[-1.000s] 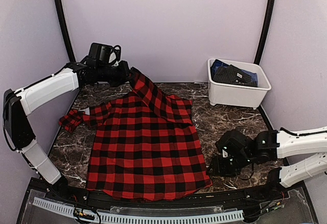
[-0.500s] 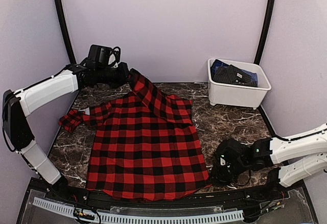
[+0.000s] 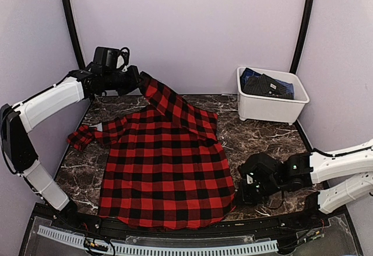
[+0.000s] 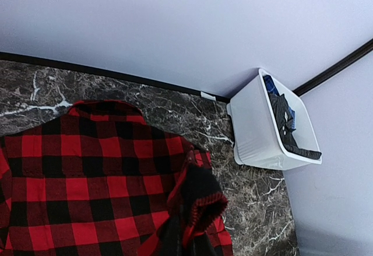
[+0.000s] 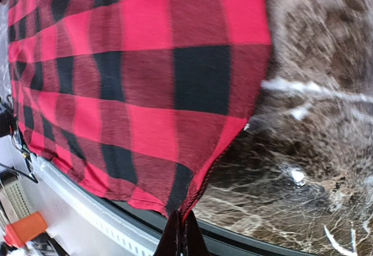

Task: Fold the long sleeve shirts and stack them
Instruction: Pick up the flattened shirt from the center of the board, then fold the flattened shirt at the center of the board.

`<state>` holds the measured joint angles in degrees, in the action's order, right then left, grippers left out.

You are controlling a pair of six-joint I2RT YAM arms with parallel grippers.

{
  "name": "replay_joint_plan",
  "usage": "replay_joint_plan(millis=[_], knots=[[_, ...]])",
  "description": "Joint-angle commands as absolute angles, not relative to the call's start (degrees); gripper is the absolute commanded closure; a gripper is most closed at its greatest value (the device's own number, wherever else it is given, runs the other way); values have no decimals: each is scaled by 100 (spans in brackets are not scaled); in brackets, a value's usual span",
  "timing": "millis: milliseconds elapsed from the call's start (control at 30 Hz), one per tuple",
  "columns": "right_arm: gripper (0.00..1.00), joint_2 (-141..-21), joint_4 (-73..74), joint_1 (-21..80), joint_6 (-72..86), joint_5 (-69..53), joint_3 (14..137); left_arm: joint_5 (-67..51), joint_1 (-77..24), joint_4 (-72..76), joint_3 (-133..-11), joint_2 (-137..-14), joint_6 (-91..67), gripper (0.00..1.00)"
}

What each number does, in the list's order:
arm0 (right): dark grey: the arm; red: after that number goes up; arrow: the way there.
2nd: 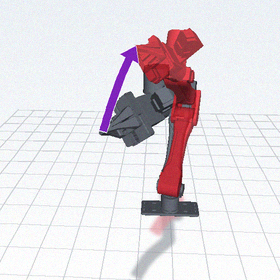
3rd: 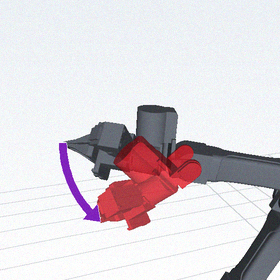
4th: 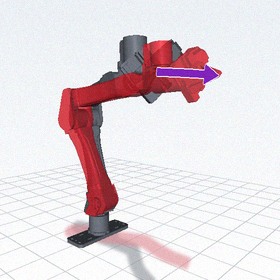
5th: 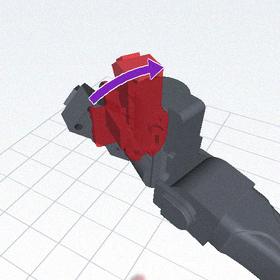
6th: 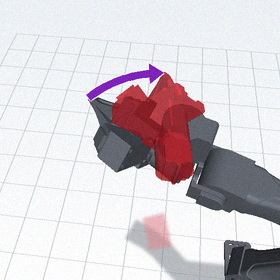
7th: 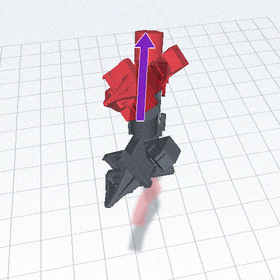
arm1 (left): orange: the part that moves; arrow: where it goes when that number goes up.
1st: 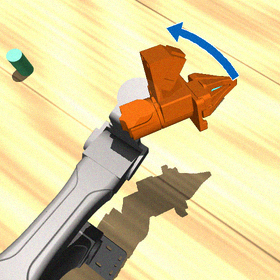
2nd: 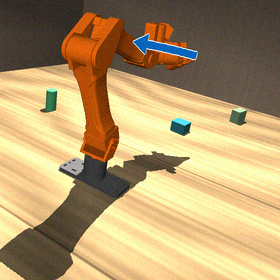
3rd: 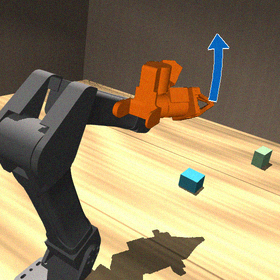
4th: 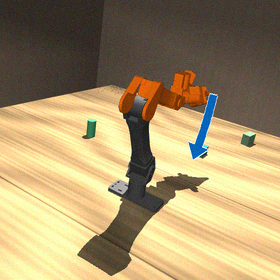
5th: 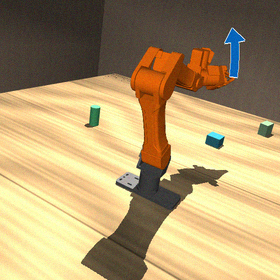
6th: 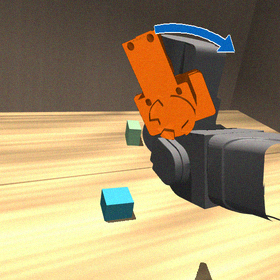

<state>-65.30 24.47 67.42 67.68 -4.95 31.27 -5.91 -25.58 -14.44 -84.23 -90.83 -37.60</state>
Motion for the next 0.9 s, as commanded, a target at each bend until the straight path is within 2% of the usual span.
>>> replay_joint_plan(millis=[0,267,500,867], knots=[[100,-6708,2755,6998,6118,-21,3745,-395,-2289,-1646,-8651,-8754,-3562,100],[100,-7683,2492,7363,5115,27,4695,-513,-1699,-1875,-8722,-8849,-3251,100],[100,-8629,2135,7418,4204,-731,5430,-617,-1129,-1997,-8736,-8963,-3089,100],[100,-9409,1913,7413,3835,-1359,5869,-349,-849,-2046,-8662,-8504,-2850,100]])
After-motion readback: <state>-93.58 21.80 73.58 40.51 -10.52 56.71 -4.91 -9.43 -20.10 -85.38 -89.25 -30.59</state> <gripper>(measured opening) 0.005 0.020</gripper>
